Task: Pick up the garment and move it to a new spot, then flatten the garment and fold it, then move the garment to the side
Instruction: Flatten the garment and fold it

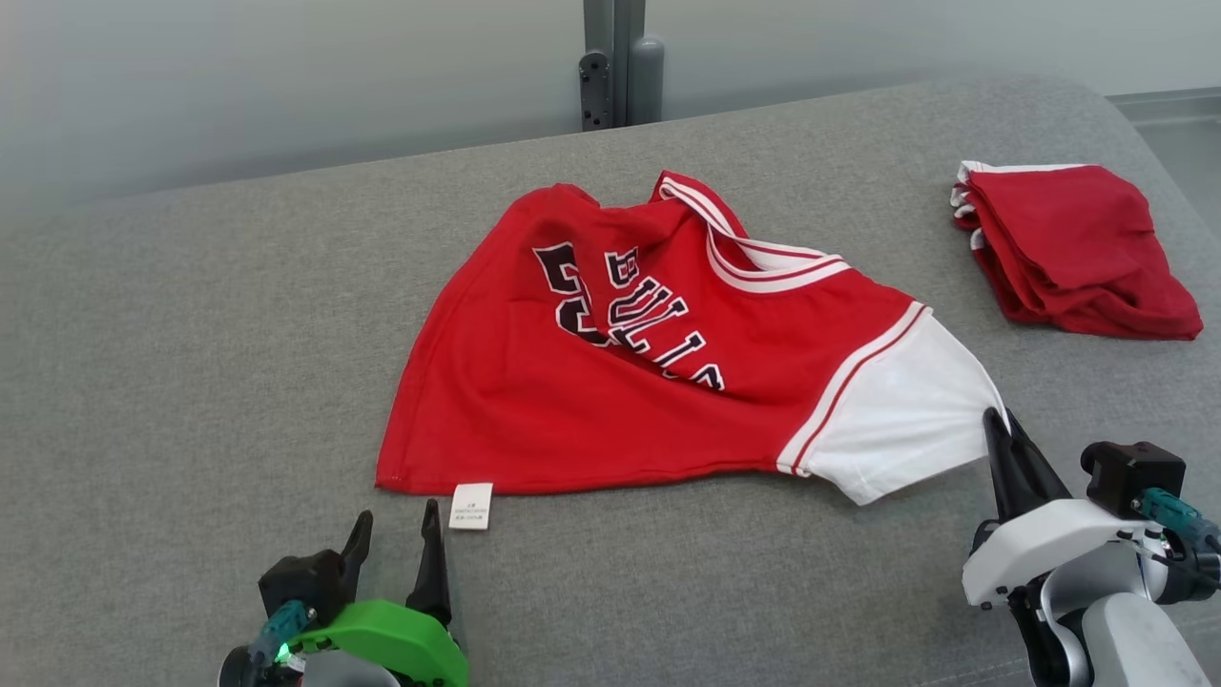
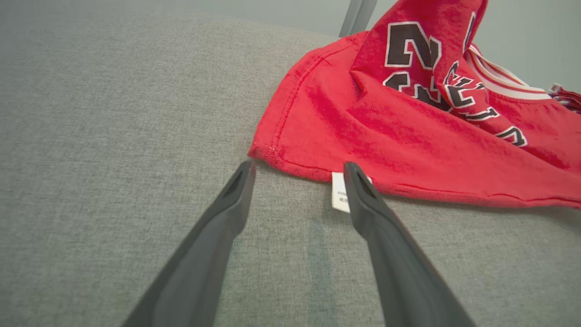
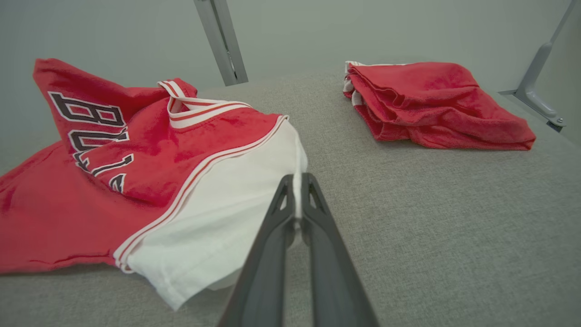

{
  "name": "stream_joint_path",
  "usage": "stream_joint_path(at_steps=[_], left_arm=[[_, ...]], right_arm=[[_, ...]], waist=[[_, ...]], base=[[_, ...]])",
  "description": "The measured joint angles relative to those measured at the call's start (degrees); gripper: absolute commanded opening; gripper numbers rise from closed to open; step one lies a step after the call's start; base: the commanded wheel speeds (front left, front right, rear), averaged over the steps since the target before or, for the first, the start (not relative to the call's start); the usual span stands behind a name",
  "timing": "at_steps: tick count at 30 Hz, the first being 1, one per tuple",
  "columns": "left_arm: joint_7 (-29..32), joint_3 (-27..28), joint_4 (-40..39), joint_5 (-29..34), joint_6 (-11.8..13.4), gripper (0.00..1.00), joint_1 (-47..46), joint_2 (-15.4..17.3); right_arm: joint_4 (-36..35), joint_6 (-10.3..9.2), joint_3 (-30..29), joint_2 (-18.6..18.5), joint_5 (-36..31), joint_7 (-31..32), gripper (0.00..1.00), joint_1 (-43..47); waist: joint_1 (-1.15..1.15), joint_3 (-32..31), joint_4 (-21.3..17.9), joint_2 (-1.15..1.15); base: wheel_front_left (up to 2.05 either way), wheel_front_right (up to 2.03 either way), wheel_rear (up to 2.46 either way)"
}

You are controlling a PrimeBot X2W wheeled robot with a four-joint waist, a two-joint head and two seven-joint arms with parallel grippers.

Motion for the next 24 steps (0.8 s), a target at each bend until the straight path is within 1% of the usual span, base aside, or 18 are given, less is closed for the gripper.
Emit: stream_joint_path(at_steps=[6,11,14,15,17,18,19,20,21,22,23,24], left_arm=[[3.36,1.03,4.95,-2.42,1.87,1.00,-3.27,-0.01],[3.91,1.67,6.84,-5.02,3.64,1.00,-5.17,-0.03],[4.47,1.98,8.00,-5.72,4.16,1.00,-5.98,-0.02],[4.57,2.05,8.24,-6.03,4.26,0.98,-6.23,-0.03],[4.58,2.45,8.69,-7.05,4.33,0.87,-6.97,-0.02],[4.58,2.55,8.95,-7.05,4.42,0.77,-7.33,-0.02],[4.57,2.61,9.21,-7.10,4.46,0.59,-7.67,-0.03],[4.57,2.83,9.50,-7.55,4.44,0.46,-8.01,-0.03],[4.56,2.97,9.77,-8.14,4.37,0.43,-8.27,-0.03],[4.57,2.97,10.13,-8.43,4.27,0.30,-8.55,-0.01],[4.57,2.88,10.44,-8.46,4.26,0.20,-8.89,-0.02],[4.59,2.82,10.85,-8.49,4.09,0.03,-9.28,-0.02]], right_arm=[[-2.18,0.00,0.41,0.51,-0.45,0.58,0.00,0.85],[-2.61,0.00,1.15,0.99,-0.42,0.59,0.00,1.10],[-2.76,0.00,1.58,1.11,-0.37,0.54,0.00,1.12],[-2.79,0.00,1.69,1.12,-0.35,0.41,0.00,1.12],[-2.85,0.00,1.85,1.12,-0.34,0.23,0.00,1.11],[-2.86,0.00,1.88,1.11,-0.34,0.11,0.00,1.11],[-2.88,0.00,1.91,1.10,-0.34,-0.01,0.00,1.10],[-2.88,0.00,1.99,1.09,-0.34,-0.03,0.00,1.08],[-2.88,0.00,2.05,1.09,-0.34,-0.15,0.00,1.06],[-2.87,0.00,2.10,1.08,-0.34,-0.19,0.00,1.04],[-2.86,0.00,2.11,1.07,-0.34,-0.20,0.00,1.01],[-2.83,0.00,2.14,1.07,-0.34,-0.27,0.00,0.98]], waist=[[0.00,0.70,-2.22,0.00],[0.00,1.44,-3.71,0.00],[0.00,1.84,-4.34,0.00],[0.00,1.96,-4.48,0.00],[0.00,2.21,-4.76,0.00],[0.00,2.32,-4.86,0.00],[0.00,2.41,-4.96,0.00],[0.00,2.50,-5.06,0.00],[0.00,2.57,-5.13,0.00],[0.00,2.62,-5.18,0.00],[0.00,2.65,-5.21,0.00],[0.00,2.66,-5.23,0.00]], base=[[0.00,0.00,0.00],[0.00,0.00,0.00],[0.00,0.00,0.00],[0.00,0.00,0.00],[0.00,0.00,0.00],[0.00,0.00,0.00],[0.00,0.00,0.00],[0.00,0.00,0.00],[0.00,0.00,0.00],[0.00,0.00,0.00],[0.00,0.00,0.00],[0.00,0.00,0.00]])
